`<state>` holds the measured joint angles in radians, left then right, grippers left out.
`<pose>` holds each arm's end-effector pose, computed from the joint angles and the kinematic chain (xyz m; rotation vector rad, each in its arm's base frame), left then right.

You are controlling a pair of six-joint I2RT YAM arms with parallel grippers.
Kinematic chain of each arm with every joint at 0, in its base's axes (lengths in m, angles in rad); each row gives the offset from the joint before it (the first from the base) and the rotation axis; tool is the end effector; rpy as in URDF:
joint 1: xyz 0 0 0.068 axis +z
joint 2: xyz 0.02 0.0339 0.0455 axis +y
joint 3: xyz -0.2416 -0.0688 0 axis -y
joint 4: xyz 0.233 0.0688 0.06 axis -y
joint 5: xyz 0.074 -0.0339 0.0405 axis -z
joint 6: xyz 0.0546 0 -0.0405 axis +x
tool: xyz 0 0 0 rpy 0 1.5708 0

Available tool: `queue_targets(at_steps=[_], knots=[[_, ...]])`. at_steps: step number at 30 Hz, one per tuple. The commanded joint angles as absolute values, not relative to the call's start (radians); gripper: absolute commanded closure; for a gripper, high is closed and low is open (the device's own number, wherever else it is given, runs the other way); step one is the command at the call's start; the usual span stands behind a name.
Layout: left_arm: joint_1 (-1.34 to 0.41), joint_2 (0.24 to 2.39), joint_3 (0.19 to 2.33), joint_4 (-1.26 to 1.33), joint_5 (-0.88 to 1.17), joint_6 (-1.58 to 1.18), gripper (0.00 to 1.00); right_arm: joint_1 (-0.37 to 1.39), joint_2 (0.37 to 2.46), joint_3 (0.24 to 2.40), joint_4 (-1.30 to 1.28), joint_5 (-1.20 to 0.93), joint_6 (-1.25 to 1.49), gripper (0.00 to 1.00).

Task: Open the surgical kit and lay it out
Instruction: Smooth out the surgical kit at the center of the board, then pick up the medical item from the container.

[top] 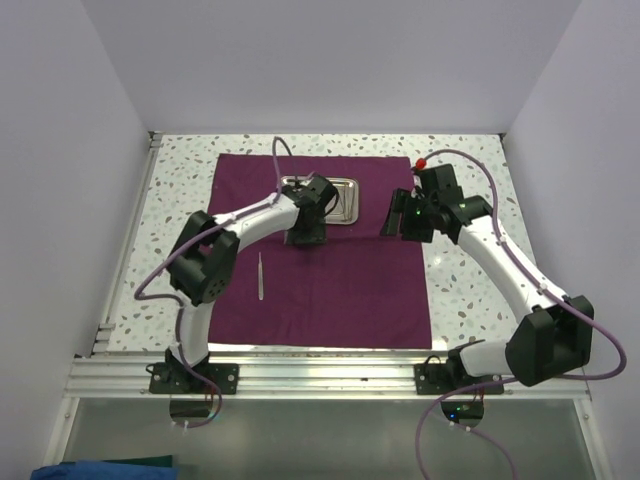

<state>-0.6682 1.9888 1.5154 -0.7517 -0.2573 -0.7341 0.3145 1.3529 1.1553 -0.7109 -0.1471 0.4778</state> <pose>0.3193 -0.2343 0.1622 -0.1507 2.7102 -0.0374 0.2702 0.0963 0.2615 0.1429 2.5354 0.5093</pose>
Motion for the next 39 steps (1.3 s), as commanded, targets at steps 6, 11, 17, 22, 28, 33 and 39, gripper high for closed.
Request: queue_targets(at_steps=[6, 11, 17, 22, 28, 33, 39], knots=[[-0.675, 1.956, 1.45, -0.634, -0.18, -0.667, 0.41, 0.316, 1.298, 1.149, -0.772, -0.094, 0.466, 0.37], [-0.683, 1.875, 1.225, -0.595, -0.127, -0.693, 0.41, 0.316, 1.299, 1.1, -0.758, -0.086, 0.466, 0.37], [-0.75, 1.824, 1.069, -0.546, -0.097, -0.733, 0.41, 0.314, 1.338, 1.095, -0.746, -0.077, 0.449, 0.38], [-0.765, 1.842, 1.127, -0.578, -0.104, -0.736, 0.41, 0.316, 1.371, 1.135, -0.752, -0.078, 0.436, 0.38], [-0.746, 1.897, 1.451, -0.712, -0.15, -0.687, 0.32, 0.316, 1.382, 1.166, -0.762, -0.072, 0.419, 0.38], [-0.666, 2.02, 1.831, -0.802, -0.146, -0.611, 0.18, 0.316, 1.356, 1.177, -0.79, -0.054, 0.417, 0.38], [-0.577, 2.216, 2.126, -0.827, -0.11, -0.516, 0.16, 0.316, 1.298, 1.17, -0.828, -0.025, 0.436, 0.37]])
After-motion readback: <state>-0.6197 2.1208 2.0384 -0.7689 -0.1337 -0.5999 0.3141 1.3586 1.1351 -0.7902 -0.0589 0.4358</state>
